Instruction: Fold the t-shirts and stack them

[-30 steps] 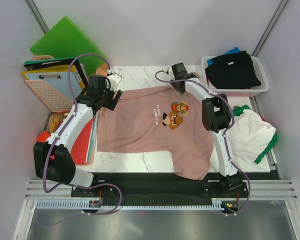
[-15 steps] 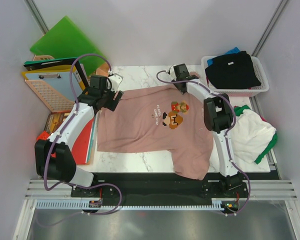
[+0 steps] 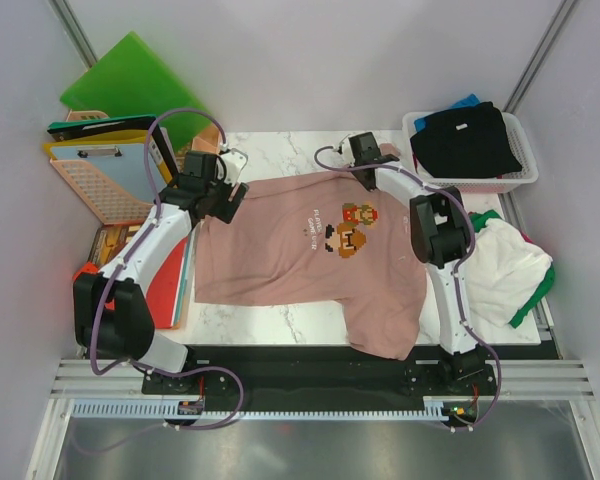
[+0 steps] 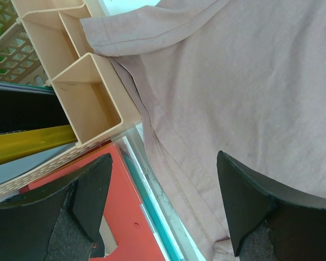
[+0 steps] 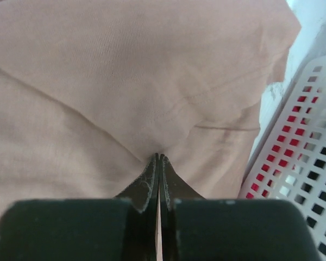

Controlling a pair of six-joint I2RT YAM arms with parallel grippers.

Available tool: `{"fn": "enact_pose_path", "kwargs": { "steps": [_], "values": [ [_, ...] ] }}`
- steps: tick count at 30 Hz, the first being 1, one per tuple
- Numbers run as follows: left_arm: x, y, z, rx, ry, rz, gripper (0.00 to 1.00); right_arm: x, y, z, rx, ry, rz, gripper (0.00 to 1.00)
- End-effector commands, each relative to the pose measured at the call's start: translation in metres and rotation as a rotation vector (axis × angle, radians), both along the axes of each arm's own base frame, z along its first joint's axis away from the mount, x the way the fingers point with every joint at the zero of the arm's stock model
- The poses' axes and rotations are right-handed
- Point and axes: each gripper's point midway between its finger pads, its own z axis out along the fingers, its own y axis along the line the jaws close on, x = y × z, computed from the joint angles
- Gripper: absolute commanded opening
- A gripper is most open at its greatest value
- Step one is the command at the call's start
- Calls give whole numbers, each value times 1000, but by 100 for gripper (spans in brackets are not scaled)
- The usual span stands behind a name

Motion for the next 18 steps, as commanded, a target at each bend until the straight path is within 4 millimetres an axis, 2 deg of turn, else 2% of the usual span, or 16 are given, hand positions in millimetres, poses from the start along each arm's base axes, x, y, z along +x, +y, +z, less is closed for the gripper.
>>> {"fn": "enact_pose_path", "kwargs": {
  "steps": [1,2,3,4,6,7,9,10,11,13,15,16,18],
  "values": [
    [5,-6,-2,-14,-13,-10,84,2,4,64,71,-115,-2,4],
    [5,-7,-3,-11,-9,-17,84,-1,9,77,103,-130,15,11],
    [5,-8,-5,-12,-5,-27,84,-8,10,74,114,-108,27,37],
    [4,-11,-6,-8,-3,-49,84,-14,15,86,133,-119,46,50],
    [6,-12,-5,0,-11,-52,84,-21,18,88,146,-113,62,69],
    [7,-12,-5,0,-13,-52,84,-26,19,83,142,-100,63,73],
    [9,-16,-5,-5,-12,-56,84,-28,22,77,107,-90,66,81],
    [9,-17,-5,-3,-9,-60,84,-27,18,76,57,-102,43,81],
    [9,-20,-6,0,-7,-65,84,-28,23,61,12,-77,59,81],
    [10,-21,-8,12,-5,-67,84,-26,31,44,-36,-61,64,81],
    [9,-22,-9,18,-3,-70,84,-19,40,42,-28,-69,64,81],
    [9,-22,-8,22,-7,-67,84,-19,45,28,-21,-39,72,81],
    [7,-20,-8,31,-7,-65,84,-15,51,23,1,-35,68,80]
  ]
}}
